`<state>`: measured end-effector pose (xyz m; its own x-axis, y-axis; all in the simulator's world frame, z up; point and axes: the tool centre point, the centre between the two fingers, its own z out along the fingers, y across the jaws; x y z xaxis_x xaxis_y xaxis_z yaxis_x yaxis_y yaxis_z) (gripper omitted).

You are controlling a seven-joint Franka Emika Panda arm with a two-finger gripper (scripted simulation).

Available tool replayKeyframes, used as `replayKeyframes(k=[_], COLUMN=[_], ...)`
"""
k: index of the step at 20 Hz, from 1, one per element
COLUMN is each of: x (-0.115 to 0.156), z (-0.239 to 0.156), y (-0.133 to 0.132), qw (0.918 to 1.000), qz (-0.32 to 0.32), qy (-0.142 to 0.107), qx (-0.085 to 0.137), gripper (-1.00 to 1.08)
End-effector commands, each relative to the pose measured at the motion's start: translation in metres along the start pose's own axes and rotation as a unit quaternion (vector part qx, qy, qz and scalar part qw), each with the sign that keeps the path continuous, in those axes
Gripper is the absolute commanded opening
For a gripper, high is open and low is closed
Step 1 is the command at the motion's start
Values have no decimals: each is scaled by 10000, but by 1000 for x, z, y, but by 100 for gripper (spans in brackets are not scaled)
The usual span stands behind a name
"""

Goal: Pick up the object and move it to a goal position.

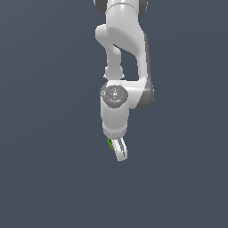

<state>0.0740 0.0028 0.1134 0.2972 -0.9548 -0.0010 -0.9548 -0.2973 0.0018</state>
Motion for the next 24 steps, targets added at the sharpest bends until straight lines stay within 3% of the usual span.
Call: replayKeyframes(k=[1,15,24], x=[25,153,207], z=[-20,-119,-160], y=[5,29,36], qw=[10000,10000,10000], qz=[0,-1,-4], qy=[1,4,5], qx=[7,8,7], gripper=[-100,-100,-100])
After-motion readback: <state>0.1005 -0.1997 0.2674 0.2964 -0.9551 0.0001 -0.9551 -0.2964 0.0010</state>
